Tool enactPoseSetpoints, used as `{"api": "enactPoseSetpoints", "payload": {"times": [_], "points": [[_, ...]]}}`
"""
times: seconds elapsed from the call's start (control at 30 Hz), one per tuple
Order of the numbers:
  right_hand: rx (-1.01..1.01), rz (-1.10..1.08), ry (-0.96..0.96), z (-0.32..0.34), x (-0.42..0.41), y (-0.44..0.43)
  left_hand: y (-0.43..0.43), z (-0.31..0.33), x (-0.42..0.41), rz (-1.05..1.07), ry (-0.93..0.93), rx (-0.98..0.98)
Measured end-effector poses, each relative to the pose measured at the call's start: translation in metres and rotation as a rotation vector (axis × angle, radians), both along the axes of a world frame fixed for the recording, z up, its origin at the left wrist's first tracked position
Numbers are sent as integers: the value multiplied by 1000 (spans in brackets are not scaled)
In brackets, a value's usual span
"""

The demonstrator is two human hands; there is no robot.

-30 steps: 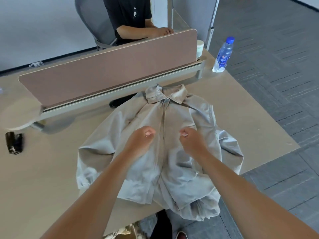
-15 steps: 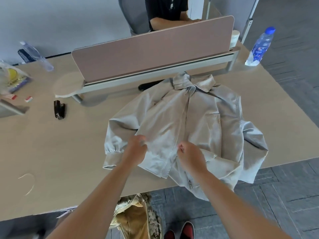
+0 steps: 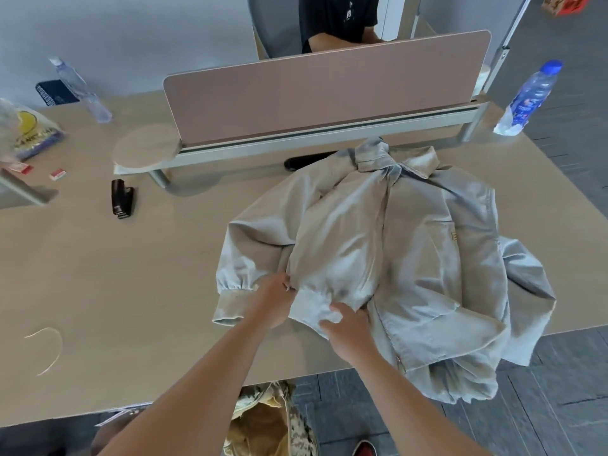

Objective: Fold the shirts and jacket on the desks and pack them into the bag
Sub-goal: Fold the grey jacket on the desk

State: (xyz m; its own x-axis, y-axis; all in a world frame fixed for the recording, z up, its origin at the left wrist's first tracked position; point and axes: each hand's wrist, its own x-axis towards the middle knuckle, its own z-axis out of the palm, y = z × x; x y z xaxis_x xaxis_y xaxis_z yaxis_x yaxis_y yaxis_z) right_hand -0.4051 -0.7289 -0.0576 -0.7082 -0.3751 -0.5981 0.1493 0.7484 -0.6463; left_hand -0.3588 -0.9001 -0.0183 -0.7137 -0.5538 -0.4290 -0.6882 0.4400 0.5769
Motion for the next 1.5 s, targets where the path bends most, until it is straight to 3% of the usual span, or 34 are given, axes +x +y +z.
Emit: {"api": "enactPoseSetpoints", "payload": {"times": [0.37,0.5,0.67,0.83,0.93,1.07,1.2,1.37,1.5], "points": [[-331,-492,-213,45,67,-31,-34,74,47,45,314,142],[-516,-698,-310,72,95,-49,-52,102,67,-27,345,153],[-466,-708,-443,75,112,-60,-64,93,79,-117,312,233],[-632,-884,-554,74,115,-67,-58,84,78,-105,295,291],[-499,-833,-376,71,106,-61,-56,81,76,-98,264,217],[-163,-695,50,85,75,-40,-50,75,69,-91,190,170],[20,-586,389,113,43,-19,-32,73,69,-135,138,164],[277,-464,409,95,28,18,-10,58,63,-233,150,58],[438,-228,222,54,30,40,9,35,50,-439,97,42]]}}
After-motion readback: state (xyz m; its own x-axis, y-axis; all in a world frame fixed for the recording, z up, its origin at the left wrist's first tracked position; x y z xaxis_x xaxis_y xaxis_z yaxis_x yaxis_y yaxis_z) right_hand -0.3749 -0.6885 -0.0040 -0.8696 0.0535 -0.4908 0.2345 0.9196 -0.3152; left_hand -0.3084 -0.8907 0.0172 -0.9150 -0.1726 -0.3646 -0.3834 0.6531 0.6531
